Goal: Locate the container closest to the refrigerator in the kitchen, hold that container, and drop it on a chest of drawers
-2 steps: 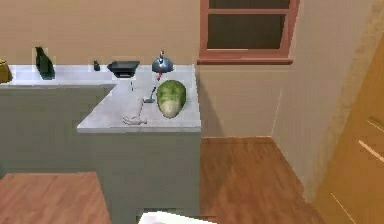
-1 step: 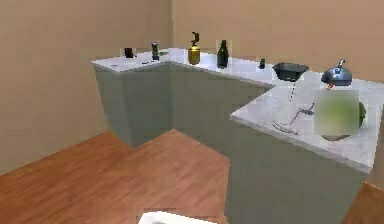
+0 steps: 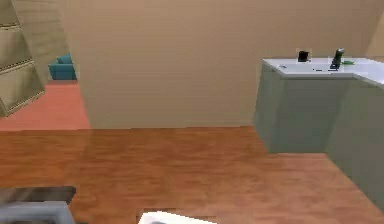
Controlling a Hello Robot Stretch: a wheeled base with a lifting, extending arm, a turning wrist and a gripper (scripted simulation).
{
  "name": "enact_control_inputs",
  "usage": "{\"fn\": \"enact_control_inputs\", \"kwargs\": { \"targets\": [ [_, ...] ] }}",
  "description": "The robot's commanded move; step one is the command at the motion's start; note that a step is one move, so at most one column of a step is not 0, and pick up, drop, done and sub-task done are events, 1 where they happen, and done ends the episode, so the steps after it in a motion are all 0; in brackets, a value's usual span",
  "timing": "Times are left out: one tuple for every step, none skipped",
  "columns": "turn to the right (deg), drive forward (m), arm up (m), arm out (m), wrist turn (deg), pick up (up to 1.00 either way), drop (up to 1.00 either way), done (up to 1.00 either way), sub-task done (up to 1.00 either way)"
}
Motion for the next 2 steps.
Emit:
{"fn": "enact_control_inputs", "kwargs": {
  "targets": [
    [0.0,0.95,0.0,0.0,0.0,0.0,0.0,0.0,0.0],
    [-45.0,0.0,0.0,0.0,0.0,0.0,0.0,0.0,0.0]
  ]
}}
